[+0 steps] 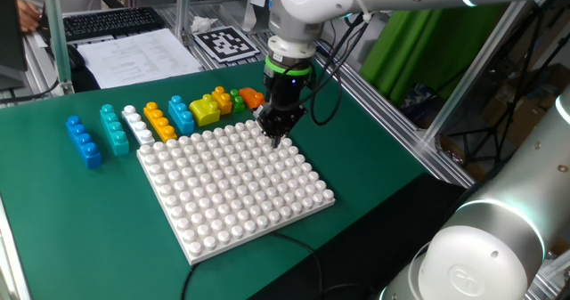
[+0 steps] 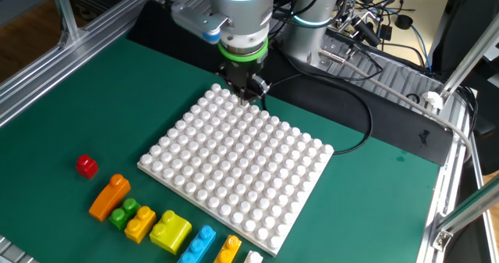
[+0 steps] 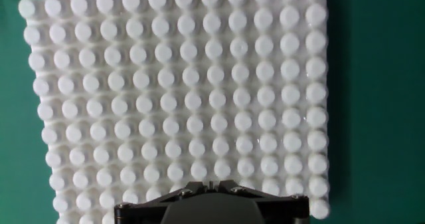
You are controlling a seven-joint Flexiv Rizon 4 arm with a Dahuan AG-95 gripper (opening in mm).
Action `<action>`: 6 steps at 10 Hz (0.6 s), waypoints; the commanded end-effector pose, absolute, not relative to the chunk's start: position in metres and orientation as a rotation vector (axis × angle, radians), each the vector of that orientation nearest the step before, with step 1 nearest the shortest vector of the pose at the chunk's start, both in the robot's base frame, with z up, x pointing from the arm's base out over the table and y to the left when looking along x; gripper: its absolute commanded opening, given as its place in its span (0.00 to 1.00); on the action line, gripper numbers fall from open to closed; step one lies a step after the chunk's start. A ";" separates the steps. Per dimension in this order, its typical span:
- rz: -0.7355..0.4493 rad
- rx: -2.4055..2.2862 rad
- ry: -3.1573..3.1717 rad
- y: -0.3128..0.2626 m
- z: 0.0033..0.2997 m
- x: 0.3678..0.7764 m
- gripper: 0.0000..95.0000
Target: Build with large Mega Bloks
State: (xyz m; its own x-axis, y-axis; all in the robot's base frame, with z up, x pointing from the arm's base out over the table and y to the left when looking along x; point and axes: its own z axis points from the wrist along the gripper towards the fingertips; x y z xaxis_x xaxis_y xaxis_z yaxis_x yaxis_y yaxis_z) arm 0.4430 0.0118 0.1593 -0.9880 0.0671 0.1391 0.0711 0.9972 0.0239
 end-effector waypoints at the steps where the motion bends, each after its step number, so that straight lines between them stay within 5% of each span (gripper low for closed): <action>1: -0.047 -0.056 -2.988 0.001 0.157 0.484 0.00; 6: -0.037 0.103 -2.994 -0.045 0.152 0.541 0.00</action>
State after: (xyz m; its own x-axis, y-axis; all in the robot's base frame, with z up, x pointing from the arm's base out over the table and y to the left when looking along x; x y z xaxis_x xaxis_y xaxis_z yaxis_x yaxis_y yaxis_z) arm 0.5421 -0.0439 0.1532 -0.9867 -0.0666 0.1483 -0.0626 0.9975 0.0316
